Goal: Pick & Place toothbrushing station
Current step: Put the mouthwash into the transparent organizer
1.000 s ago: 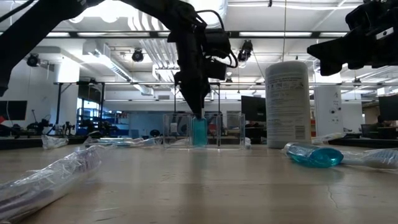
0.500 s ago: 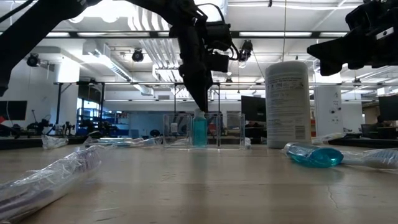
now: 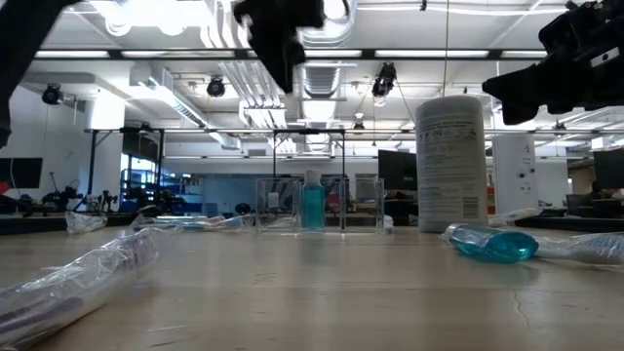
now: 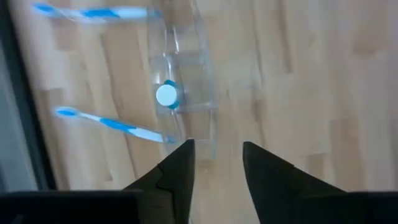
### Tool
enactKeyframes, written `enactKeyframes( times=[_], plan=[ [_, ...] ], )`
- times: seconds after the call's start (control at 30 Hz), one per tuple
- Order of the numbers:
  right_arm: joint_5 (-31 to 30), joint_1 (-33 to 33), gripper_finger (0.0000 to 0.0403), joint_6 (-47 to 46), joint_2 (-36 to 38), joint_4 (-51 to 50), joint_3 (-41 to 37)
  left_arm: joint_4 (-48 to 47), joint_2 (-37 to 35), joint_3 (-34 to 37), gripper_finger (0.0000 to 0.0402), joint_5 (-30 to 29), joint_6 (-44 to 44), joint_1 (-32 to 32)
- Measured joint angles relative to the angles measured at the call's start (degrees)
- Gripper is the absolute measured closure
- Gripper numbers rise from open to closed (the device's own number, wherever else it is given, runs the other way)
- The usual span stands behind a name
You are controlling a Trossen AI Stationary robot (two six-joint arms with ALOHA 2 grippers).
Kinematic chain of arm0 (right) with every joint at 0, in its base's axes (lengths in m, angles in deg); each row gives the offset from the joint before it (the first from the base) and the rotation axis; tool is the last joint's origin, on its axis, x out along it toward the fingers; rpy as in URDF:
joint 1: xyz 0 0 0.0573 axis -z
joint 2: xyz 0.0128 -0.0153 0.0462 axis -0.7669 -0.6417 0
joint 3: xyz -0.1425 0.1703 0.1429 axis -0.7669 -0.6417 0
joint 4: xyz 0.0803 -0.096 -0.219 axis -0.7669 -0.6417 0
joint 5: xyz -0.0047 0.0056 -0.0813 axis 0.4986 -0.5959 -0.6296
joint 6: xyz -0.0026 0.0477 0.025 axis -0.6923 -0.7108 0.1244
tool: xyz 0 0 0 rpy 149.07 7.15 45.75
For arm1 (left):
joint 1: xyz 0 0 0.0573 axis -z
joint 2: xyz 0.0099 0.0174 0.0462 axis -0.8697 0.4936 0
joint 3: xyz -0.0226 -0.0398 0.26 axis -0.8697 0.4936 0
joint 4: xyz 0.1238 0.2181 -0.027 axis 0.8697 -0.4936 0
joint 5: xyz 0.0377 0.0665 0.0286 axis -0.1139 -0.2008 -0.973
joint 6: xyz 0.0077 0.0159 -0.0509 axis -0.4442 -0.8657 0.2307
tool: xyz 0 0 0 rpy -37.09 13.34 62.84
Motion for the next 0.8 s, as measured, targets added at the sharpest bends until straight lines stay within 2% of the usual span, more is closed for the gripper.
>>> enactKeyframes(
  times=[0.17,0.27,0.37,0.57,0.8],
  plan=[
    [-0.02,0.00,0.0369,-1.03,-0.16,-0.31,0.00,6.52,-14.83,8.93,0.0319,-0.37,5.21,0.10],
    [0.00,0.00,0.0369,-1.61,-0.24,-0.59,0.00,12.73,-24.55,17.50,0.0361,-0.44,9.73,-0.12],
    [-0.01,0.00,0.0369,-1.73,-0.22,-1.55,0.00,16.45,-33.55,26.72,0.0394,1.91,12.72,-0.13],
    [-0.02,0.00,0.0369,-1.67,-0.20,-1.51,0.00,26.96,-51.21,45.09,0.0397,2.92,18.62,-0.12],
    [-0.04,0.00,0.0369,-1.21,-0.20,-1.14,0.00,54.13,-69.20,69.53,0.0398,1.53,27.08,-0.12]
  ],
)
